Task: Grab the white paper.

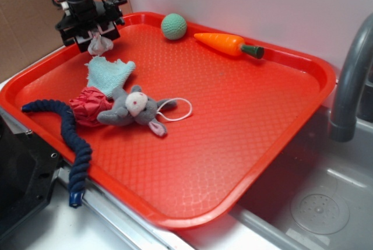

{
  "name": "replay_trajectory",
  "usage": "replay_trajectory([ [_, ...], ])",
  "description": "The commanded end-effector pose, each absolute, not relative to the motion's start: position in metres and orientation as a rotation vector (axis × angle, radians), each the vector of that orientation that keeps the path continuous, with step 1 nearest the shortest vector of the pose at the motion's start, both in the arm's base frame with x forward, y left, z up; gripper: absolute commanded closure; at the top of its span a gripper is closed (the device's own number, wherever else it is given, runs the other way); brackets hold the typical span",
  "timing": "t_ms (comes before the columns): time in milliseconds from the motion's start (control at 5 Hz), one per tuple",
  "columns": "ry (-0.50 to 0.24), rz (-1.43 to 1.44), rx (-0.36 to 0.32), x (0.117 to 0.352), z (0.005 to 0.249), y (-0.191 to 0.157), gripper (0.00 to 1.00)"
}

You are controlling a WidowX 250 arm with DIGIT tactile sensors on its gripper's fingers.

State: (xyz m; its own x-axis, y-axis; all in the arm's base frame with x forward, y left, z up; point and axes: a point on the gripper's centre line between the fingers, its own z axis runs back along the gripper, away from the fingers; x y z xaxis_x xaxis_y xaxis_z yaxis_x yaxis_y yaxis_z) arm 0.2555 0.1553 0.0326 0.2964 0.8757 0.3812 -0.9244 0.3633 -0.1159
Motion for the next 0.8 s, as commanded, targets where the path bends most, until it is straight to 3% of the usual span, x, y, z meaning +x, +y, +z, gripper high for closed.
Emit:
replay_trajectory([
  [0, -0.375, 0.849, -0.001, 0.242, 0.125, 0.123, 1.00],
  [200, -0.292, 0.612, -0.074, 0.230, 0.166, 0.089, 1.00],
  [600, -0.152, 0.123, -0.137, 0.194, 0.208, 0.040, 1.00],
])
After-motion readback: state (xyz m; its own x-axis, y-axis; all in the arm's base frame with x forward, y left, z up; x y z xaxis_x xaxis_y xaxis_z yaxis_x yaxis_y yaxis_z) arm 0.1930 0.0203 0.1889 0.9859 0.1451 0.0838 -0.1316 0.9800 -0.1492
